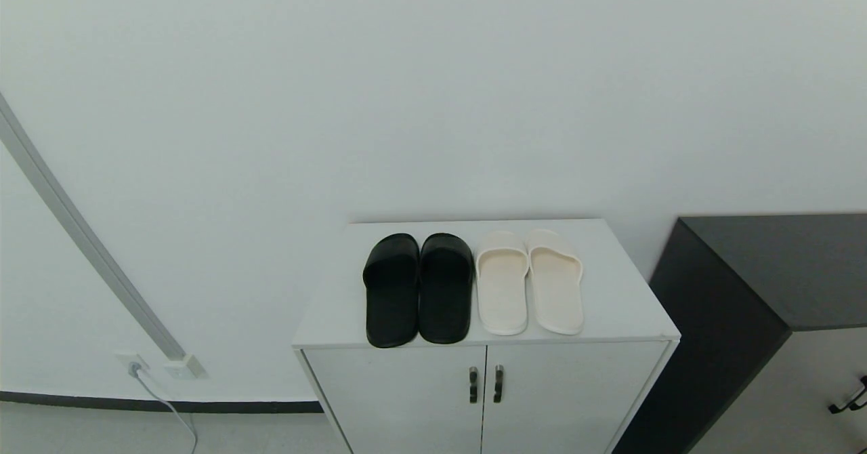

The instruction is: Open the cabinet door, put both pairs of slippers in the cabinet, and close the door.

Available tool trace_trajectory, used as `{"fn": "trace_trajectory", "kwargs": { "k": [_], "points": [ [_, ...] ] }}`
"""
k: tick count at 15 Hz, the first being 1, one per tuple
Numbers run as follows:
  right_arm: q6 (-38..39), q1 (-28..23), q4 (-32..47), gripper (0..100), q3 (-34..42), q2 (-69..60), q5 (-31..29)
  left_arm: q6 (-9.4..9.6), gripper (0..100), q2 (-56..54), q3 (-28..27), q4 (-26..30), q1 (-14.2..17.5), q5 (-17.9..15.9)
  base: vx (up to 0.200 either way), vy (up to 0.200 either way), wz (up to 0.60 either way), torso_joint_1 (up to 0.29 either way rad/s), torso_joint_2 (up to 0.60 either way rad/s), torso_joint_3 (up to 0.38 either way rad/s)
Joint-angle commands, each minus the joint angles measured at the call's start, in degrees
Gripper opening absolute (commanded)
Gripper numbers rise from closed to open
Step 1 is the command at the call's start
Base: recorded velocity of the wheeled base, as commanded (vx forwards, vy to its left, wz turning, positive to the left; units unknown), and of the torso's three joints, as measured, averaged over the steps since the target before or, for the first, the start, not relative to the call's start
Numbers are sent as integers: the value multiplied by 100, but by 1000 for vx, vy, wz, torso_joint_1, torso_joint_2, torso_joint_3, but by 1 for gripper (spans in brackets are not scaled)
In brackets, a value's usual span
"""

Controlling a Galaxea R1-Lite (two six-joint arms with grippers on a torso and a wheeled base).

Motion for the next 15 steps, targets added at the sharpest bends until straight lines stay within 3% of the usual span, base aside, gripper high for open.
{"fn": "trace_trajectory", "kwargs": {
  "k": [1, 5, 7, 9, 13, 15],
  "points": [
    [186, 857, -771, 100, -253, 2478, 266, 2, 0, 7, 0, -1, 4, 2, 0, 0, 0, 0, 0, 0],
    [1241, 3292, -1598, 100, -516, 3796, -1677, 2, 0, 7, 0, -1, 4, 2, 0, 0, 0, 0, 0, 0],
    [1566, 4004, -1888, 100, -745, 4491, -2371, 2, 0, 7, 0, -1, 4, 2, 0, 0, 0, 0, 0, 0],
    [1733, 4276, -2169, 100, -991, 5167, -2652, -7, 0, 7, 0, -1, 4, -7, 0, 0, 0, 0, 0, 0],
    [1716, 4593, -3724, 100, -1501, 7198, -3628, -16, 0, 7, 0, -1, -5, -7, 0, 0, 0, 0, 0, 0],
    [1707, 4593, -4129, 100, -1879, 8033, -3979, -24, 0, 7, 0, -1, 4, -7, 0, 0, 0, 0, 0, 0]
  ]
}}
